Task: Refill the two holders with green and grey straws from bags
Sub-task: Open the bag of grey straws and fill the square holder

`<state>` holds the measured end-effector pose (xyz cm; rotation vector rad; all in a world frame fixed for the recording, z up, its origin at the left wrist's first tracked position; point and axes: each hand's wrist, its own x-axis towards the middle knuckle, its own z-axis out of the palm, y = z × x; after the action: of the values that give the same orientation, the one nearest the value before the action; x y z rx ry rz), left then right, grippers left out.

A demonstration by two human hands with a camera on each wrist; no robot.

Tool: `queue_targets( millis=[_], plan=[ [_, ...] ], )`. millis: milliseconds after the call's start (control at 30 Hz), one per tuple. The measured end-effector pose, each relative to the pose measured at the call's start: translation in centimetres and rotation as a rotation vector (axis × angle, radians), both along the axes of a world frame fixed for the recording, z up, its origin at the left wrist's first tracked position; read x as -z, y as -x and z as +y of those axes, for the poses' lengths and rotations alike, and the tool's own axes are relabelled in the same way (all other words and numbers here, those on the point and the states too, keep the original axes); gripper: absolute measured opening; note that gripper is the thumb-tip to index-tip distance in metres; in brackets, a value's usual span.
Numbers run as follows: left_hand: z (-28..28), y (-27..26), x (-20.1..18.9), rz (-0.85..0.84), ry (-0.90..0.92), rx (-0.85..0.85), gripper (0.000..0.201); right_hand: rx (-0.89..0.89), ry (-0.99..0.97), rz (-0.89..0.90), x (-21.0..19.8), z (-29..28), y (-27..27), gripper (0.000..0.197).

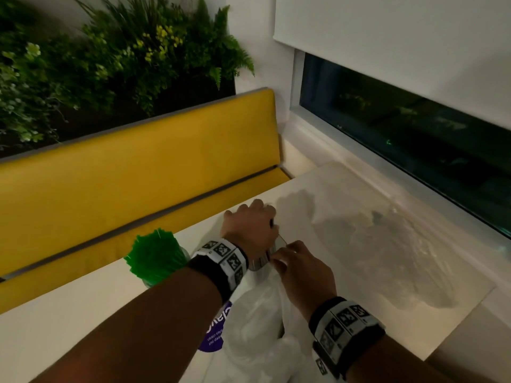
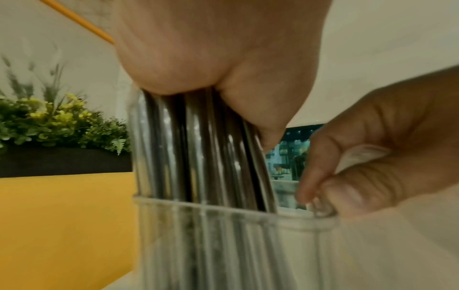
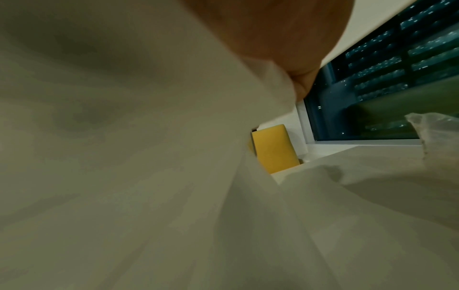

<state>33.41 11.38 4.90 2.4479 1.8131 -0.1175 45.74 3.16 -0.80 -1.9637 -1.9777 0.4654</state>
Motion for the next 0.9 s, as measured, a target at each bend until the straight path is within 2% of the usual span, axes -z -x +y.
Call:
queue_targets(
  millis=[67, 167, 300, 433, 533, 600, 667, 700, 767, 800, 833, 900],
  plan=[
    [0.4, 0.6, -0.2, -0.104, -0.057, -0.015, 0.033, -0.011, 0.005, 0.011, -0.1, 0.1, -0.1, 0.022],
    [0.3, 0.8, -0.5, -0.208, -0.177, -0.06, 0.044, -0.016, 0.001, 0.021, -0.2, 0.1, -0.2, 0.021],
    [-0.7, 0.3, 0.4, 0.03, -0.1, 0.01, 0.045, -0.012, 0.0, 0.013, -0.3, 0.1, -0.1, 0.021],
    [-0.1, 0.9, 0.1, -0.02, -0.107, 0.053, 0.067, -0.022, 0.002, -0.013, -0.5, 0.2, 0.0, 0.021],
    [0.1, 0.6, 0.2, 0.054, -0.054, 0.14, 0.055, -0.015, -0.001, -0.021, -0.5, 0.3, 0.0, 0.022],
    [0.2, 0.6, 0.2, 0.046, 0.022, 0.11, 0.049, -0.023, 0.017, -0.015, -0.6, 0.4, 0.1, 0.021],
    [-0.2, 0.7, -0.7, -0.089, -0.043, 0.055, 0.06, -0.024, 0.009, -0.007, -0.7, 0.0, 0.0, 0.02],
    [-1.0, 1.0, -1.6, -0.189, -0.17, 0.049, 0.064, -0.021, 0.004, 0.0, -0.7, -0.2, -0.1, 0.02],
    [-4.3, 2.0, -3.4, -0.515, -0.457, 0.16, 0.052, -0.018, 0.013, 0.045, -0.7, -1.2, -0.5, 0.033],
    [-6.5, 2.5, -3.6, -0.638, -0.513, 0.234, 0.038, -0.009, 0.017, 0.083, -0.8, -1.8, -0.8, 0.04],
    [-9.1, 2.9, -3.4, -0.695, -0.46, 0.275, 0.024, 0.003, 0.028, 0.13, -0.8, -2.3, -1.1, 0.046],
    [-13.8, 3.4, -1.0, -0.652, -0.169, 0.208, 0.017, 0.015, 0.038, 0.256, -1.3, -3.2, -1.4, 0.047]
  ],
)
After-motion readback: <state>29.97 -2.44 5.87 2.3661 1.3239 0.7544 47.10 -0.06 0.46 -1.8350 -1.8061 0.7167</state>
